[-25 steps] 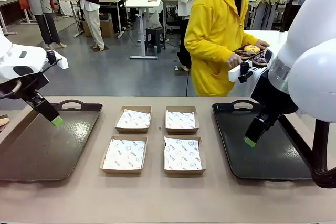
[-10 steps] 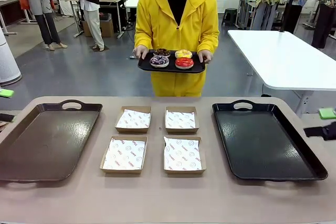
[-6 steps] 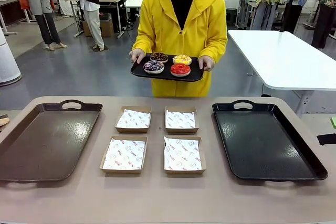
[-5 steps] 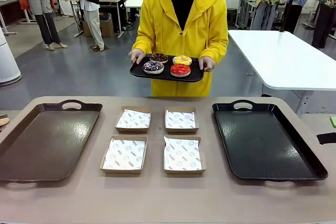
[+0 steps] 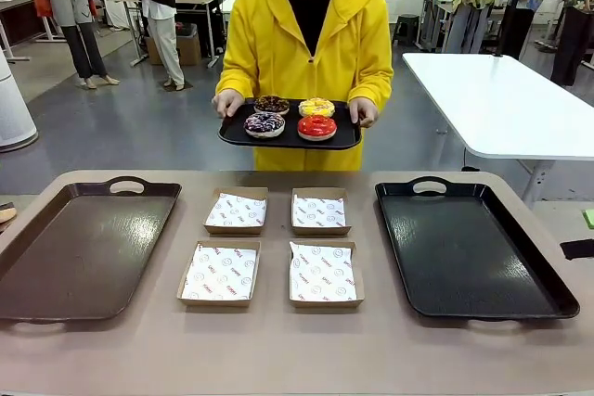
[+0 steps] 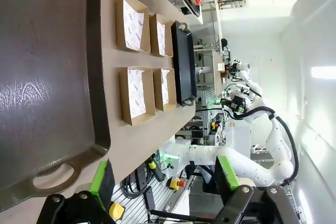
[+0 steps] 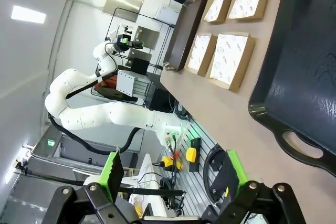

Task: Individually package the donuts and arrange them on the tray.
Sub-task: Pick up one Paper togo box.

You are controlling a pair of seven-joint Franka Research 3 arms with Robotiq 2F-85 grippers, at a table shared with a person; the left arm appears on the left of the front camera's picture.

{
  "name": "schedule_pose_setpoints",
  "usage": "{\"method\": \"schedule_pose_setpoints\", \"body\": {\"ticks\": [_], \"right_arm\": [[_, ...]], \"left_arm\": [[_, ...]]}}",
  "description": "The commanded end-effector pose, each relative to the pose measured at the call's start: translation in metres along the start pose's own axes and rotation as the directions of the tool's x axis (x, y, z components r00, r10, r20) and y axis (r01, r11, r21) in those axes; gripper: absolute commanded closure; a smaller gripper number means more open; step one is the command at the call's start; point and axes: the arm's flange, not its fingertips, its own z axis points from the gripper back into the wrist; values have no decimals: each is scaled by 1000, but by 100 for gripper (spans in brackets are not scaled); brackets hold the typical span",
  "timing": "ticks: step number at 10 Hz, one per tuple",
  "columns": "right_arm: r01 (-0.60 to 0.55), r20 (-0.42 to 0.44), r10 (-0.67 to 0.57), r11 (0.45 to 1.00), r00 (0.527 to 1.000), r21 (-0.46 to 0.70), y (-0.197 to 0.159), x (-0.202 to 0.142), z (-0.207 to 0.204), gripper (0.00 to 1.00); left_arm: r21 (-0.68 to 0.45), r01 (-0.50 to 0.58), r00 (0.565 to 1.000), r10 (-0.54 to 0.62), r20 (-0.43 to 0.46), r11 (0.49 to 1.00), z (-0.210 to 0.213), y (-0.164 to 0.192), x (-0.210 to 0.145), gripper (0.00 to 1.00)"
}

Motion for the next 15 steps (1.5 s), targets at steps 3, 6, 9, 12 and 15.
{"method": "schedule_pose_setpoints", "body": {"ticks": [3,6,9,12,15], "right_arm": [[-12,3,12,1000,1000,16,1,1,-1,0],[-12,3,12,1000,1000,16,1,1,-1,0],[-12,3,12,1000,1000,16,1,1,-1,0],[-12,3,12,1000,1000,16,1,1,-1,0],[-12,3,12,1000,1000,16,1,1,-1,0]], "left_arm": [[-15,2,1000,-2,6,1000,0,0,0,0],[-15,2,1000,-2,6,1000,0,0,0,0],[-15,2,1000,-2,6,1000,0,0,0,0],[-15,2,1000,-2,6,1000,0,0,0,0],[-15,2,1000,-2,6,1000,0,0,0,0]]}}
